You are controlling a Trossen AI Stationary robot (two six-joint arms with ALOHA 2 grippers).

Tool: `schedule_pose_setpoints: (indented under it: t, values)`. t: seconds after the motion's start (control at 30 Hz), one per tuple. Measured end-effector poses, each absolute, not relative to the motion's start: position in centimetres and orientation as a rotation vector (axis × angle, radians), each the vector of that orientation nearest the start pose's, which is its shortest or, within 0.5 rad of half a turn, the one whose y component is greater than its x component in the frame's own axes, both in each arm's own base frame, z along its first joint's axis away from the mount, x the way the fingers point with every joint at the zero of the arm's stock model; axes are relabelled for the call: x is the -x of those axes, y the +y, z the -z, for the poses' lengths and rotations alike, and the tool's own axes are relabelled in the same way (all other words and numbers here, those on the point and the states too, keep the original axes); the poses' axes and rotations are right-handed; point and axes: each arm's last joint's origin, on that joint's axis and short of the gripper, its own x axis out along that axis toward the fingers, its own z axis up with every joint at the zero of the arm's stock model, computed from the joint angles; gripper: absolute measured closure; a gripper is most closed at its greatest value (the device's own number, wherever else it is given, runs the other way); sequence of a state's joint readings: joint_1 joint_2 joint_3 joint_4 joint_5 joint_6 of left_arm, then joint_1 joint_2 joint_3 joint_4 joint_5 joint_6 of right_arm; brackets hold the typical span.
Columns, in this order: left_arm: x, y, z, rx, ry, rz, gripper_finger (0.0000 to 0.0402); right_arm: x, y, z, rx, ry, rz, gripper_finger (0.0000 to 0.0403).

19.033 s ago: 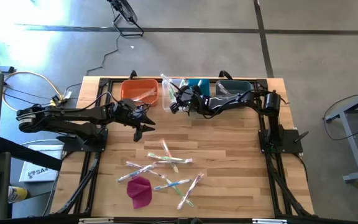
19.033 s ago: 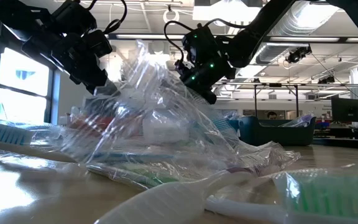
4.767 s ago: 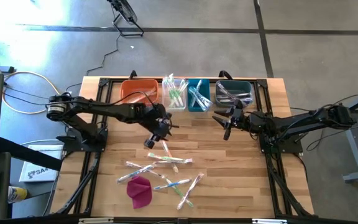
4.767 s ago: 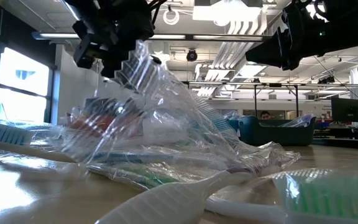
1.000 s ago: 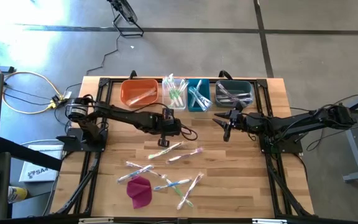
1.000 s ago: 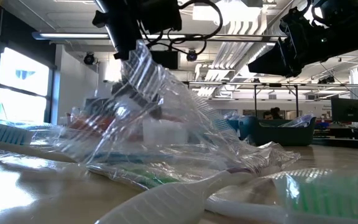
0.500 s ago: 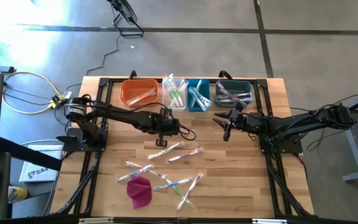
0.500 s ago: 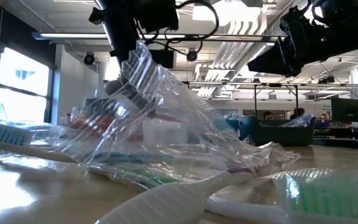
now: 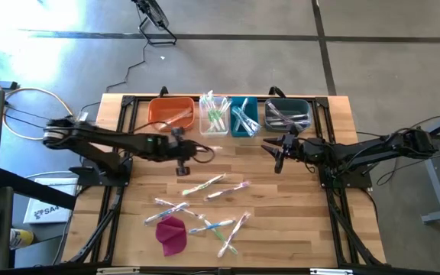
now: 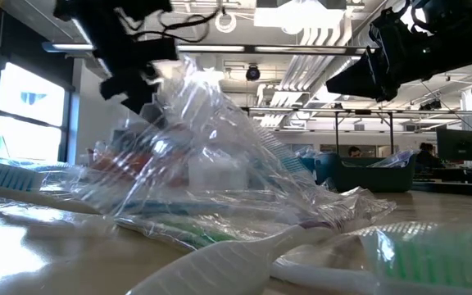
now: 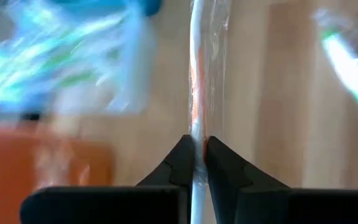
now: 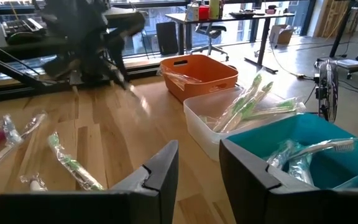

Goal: Pick & Place Toothbrushes
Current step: Put the orange toothbrush into the orange bin

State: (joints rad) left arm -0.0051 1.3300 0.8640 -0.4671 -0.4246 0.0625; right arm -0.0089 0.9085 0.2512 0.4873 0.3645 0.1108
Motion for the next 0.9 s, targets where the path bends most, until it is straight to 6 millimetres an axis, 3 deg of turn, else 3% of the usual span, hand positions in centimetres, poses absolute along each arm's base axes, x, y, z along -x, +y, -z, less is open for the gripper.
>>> schedule_pose_setpoints:
  t: [0.43,0.7,0.9]
  values:
    - [-17.9,1.7,-25.8,-0.195,0.768,-0.666,0.038,-18.1,-1.2,-19.1,-0.073,0.171,0.384,0.0293]
    - [-15.8,1.8,-27.1,-0.181,0.704,-0.713,0.038,-18.1,-1.2,-19.1,-0.064,0.178,0.385,0.0293]
    - [-15.8,1.9,-27.5,-0.181,0.663,-0.75,0.038,-18.1,-1.2,-19.0,-0.063,0.182,0.385,0.0293]
